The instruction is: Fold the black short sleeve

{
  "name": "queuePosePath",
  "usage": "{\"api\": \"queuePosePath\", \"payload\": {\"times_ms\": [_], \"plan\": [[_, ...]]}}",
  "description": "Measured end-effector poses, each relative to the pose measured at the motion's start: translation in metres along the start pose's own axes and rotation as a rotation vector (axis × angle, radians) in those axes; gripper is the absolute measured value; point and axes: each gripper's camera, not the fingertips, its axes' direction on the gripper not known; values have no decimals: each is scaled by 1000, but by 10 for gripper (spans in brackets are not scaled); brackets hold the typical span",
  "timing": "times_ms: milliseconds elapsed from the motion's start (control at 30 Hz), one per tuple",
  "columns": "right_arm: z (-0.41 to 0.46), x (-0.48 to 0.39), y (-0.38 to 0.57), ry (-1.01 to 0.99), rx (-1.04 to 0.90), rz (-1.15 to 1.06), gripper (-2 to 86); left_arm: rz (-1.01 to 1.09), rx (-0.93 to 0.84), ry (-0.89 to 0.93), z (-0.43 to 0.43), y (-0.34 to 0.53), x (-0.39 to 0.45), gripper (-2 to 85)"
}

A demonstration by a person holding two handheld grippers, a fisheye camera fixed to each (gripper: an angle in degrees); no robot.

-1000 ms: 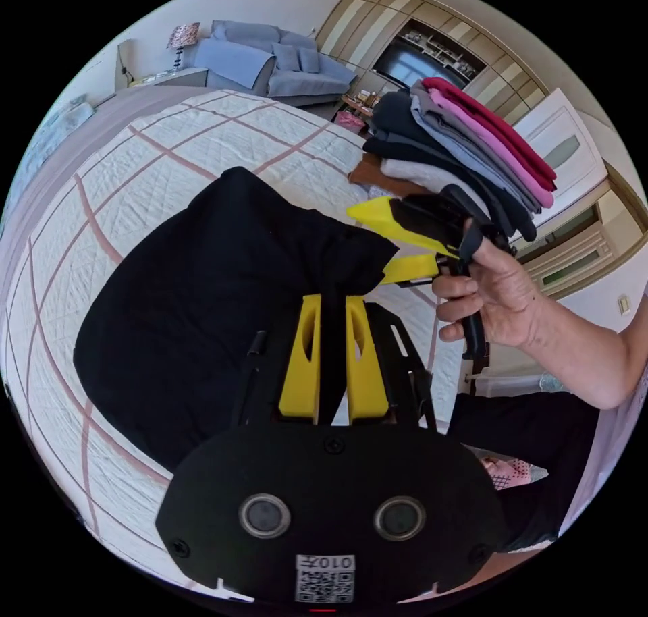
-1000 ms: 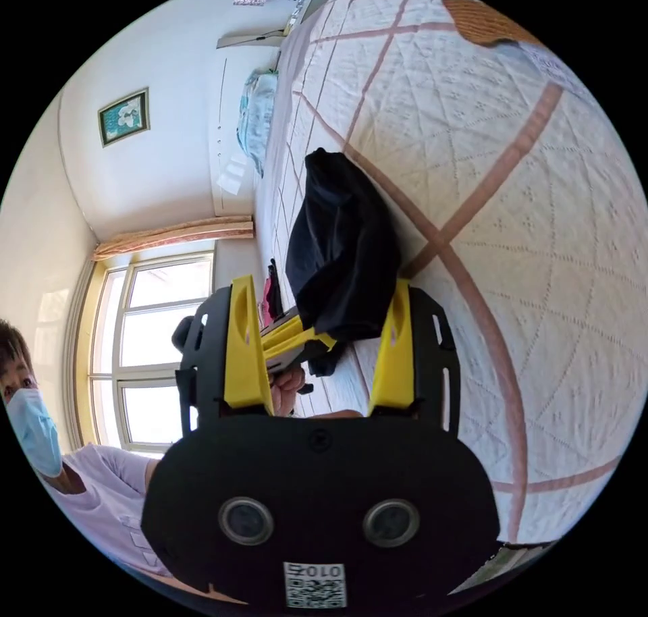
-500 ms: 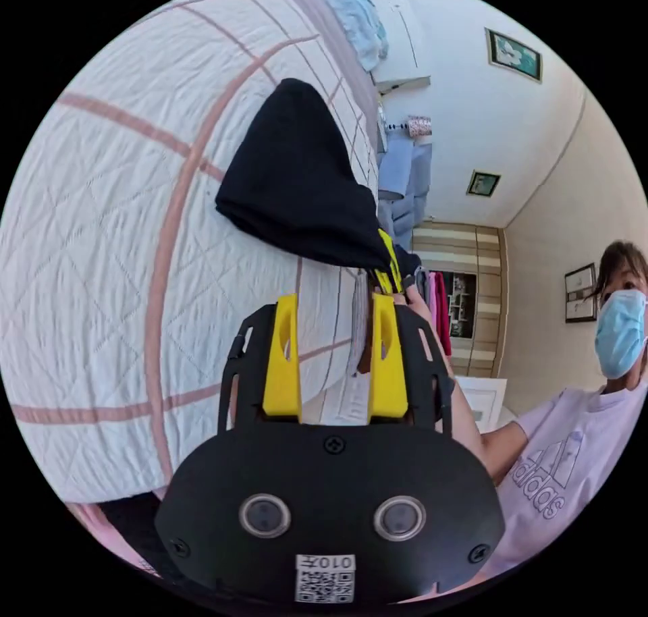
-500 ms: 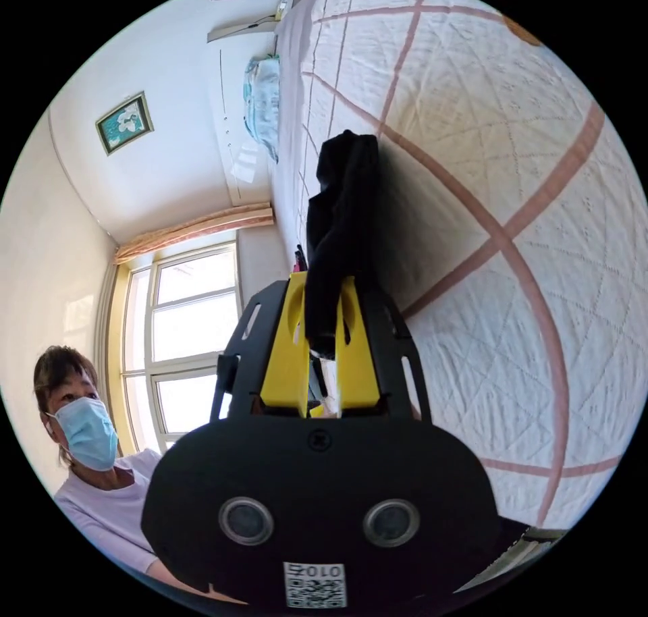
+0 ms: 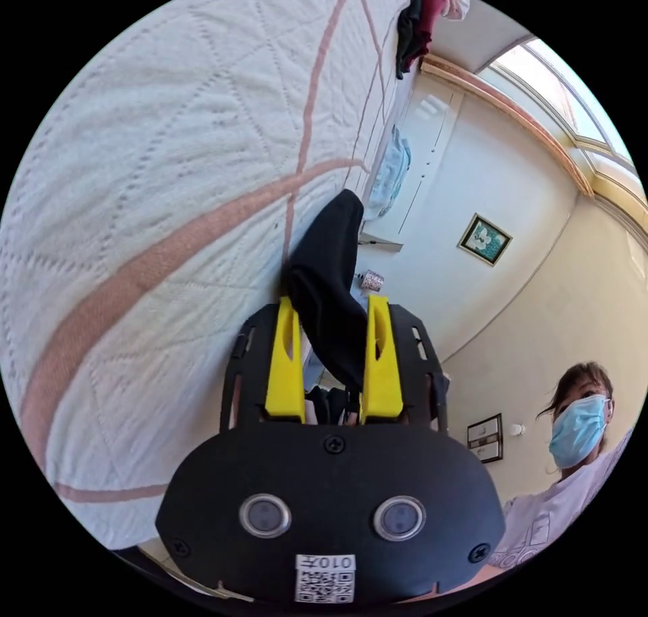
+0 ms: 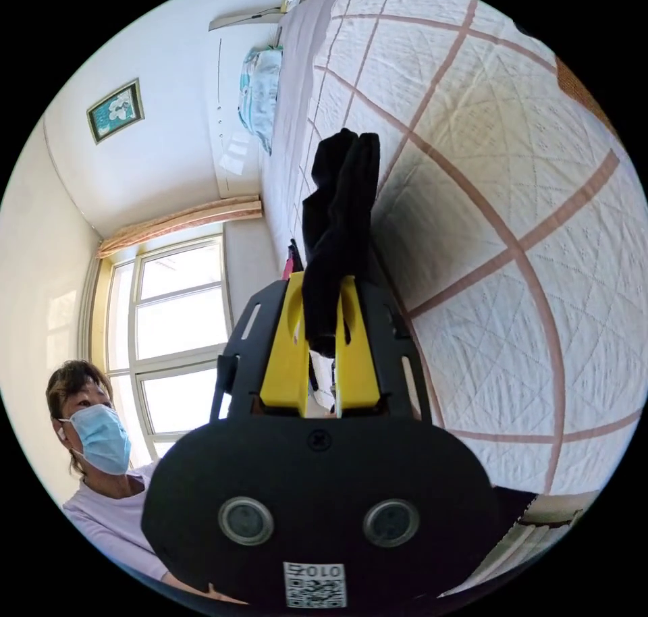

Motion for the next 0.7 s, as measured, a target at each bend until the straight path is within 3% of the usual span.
{"api": "queuePosePath", "payload": {"times_ms": [133,300,500,700], "plan": [[-9,-9,3,203,-60,15,73,72,-34,-162,-21,-24,20,69],[-19,-44,5,171,-96,-44,68,215,-113,-203,-42,-52,53,64],[-44,-146,22,75,-219,-136,67,438,-212,-193,-94,-61,151,67],[-28,-252,59,85,-442,-205,68,425,-172,-232,-204,-47,209,67]]}}
